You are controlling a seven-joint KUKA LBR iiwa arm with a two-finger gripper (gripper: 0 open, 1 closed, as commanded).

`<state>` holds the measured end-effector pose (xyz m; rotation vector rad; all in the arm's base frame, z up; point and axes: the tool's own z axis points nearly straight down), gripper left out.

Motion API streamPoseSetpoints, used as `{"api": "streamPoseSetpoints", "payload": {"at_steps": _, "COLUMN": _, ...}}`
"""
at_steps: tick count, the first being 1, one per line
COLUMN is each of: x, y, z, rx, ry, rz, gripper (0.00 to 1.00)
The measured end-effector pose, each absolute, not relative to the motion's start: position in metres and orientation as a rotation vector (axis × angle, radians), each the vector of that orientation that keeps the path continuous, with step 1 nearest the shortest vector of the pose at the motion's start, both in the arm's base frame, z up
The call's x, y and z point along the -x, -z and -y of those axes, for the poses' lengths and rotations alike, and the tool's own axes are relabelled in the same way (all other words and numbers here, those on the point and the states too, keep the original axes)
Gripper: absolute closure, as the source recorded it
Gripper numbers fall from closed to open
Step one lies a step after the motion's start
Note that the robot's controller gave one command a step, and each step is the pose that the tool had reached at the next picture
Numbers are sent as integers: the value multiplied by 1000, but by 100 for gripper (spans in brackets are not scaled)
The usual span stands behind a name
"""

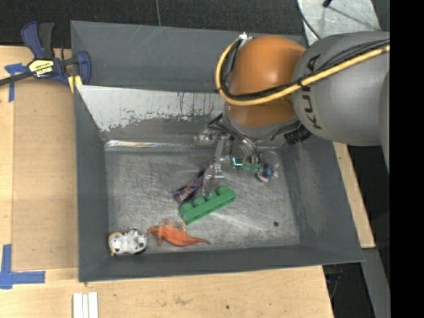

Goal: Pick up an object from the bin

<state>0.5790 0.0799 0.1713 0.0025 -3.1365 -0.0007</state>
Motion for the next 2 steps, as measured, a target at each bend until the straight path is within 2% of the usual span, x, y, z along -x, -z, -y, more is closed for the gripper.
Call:
{"api": "streamPoseSetpoints", "payload": {"at_steps": 1, "x": -581, "y": -176, "z": -79, "rx": 1, "ry": 2, "rz": 3145, "gripper": 0}}
{"api": "streamPoseSetpoints", "payload": {"at_steps": 2, "x": -586, "y": -130, "z": -73, "rx": -190, "ry": 0, "rz": 3142, "gripper": 0}}
